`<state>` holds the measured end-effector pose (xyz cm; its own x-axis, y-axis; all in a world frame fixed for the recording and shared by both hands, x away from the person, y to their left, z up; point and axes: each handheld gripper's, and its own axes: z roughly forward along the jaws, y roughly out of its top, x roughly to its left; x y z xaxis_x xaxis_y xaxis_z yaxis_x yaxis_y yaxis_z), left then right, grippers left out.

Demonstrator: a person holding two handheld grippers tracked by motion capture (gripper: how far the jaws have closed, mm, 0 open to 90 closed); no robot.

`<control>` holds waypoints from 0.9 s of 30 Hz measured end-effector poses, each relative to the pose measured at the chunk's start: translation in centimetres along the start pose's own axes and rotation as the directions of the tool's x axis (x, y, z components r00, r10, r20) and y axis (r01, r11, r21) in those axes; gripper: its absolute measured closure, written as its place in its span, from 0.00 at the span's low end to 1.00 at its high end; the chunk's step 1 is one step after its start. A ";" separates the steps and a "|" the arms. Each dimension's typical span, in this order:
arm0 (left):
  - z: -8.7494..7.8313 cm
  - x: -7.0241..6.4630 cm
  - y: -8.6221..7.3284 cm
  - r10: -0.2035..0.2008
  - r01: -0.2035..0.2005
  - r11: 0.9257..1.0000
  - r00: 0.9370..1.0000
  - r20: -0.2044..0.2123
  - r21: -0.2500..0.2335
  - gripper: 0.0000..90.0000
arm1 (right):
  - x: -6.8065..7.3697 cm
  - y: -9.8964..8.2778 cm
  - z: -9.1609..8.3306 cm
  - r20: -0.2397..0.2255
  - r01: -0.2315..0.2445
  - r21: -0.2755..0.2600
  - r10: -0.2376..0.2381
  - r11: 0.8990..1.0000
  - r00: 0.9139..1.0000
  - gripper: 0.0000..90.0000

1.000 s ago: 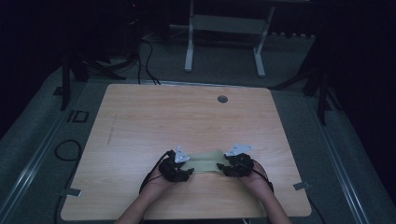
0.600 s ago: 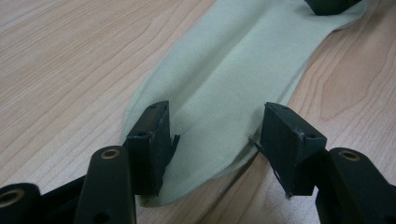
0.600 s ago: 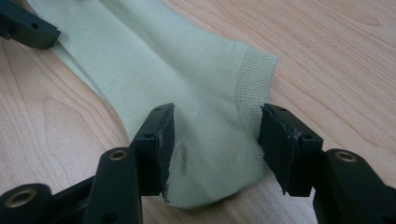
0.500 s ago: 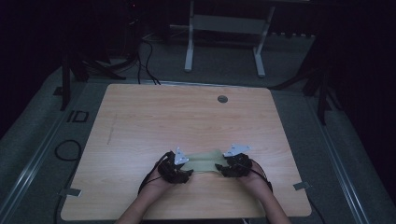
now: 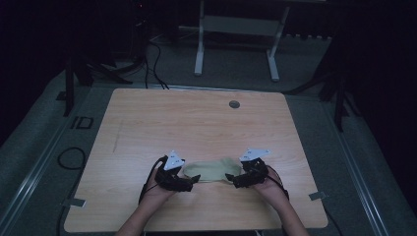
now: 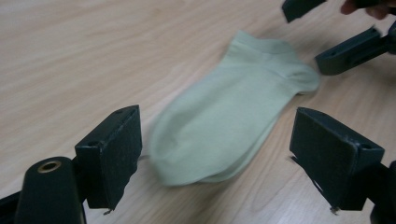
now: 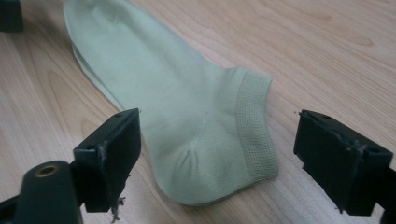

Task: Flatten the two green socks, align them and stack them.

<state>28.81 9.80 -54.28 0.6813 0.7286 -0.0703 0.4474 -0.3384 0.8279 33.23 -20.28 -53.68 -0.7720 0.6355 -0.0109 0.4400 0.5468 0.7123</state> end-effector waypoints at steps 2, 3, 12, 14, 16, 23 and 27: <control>-0.4 0.0 -0.3 0.005 -0.005 1.000 1.000 -0.028 -0.012 0.17 | -0.2 -0.2 -0.2 0.004 -0.010 -0.005 0.010 1.000 1.000 0.16; -0.7 0.1 -0.6 0.005 -0.006 1.000 0.999 -0.042 -0.020 0.16 | -0.3 -0.2 -0.3 0.010 -0.014 -0.008 0.014 1.000 1.000 0.16; -2.1 0.9 -2.1 -0.017 0.013 0.999 0.993 -0.119 -0.035 0.08 | -1.2 -1.4 -2.0 0.053 -0.041 -0.025 0.042 0.999 0.998 0.16; -2.4 1.1 -2.4 -0.025 0.020 0.999 0.992 -0.122 -0.040 0.08 | -1.4 -1.7 -2.3 0.058 -0.049 -0.031 0.051 0.998 0.997 0.16; -2.8 1.3 -2.8 -0.030 0.025 0.999 0.992 -0.124 -0.044 0.08 | -1.7 -2.1 -2.6 0.060 -0.058 -0.035 0.060 0.998 0.996 0.16; -3.8 2.0 -4.0 -0.044 0.038 0.998 0.989 -0.145 -0.046 0.08 | -2.5 -4.0 -3.5 0.077 -0.058 -0.034 0.061 0.998 0.995 0.16; -4.5 2.7 -4.6 -0.069 0.060 0.996 0.987 -0.144 -0.062 0.08 | -2.9 -5.0 -4.3 0.090 -0.060 -0.042 0.064 0.997 0.994 0.16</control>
<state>25.98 15.99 -55.82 0.5582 0.8284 -0.0459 0.4505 -0.2562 0.8552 31.34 -27.17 -54.19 -0.6982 0.7153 -0.0284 0.4657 0.4841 0.7408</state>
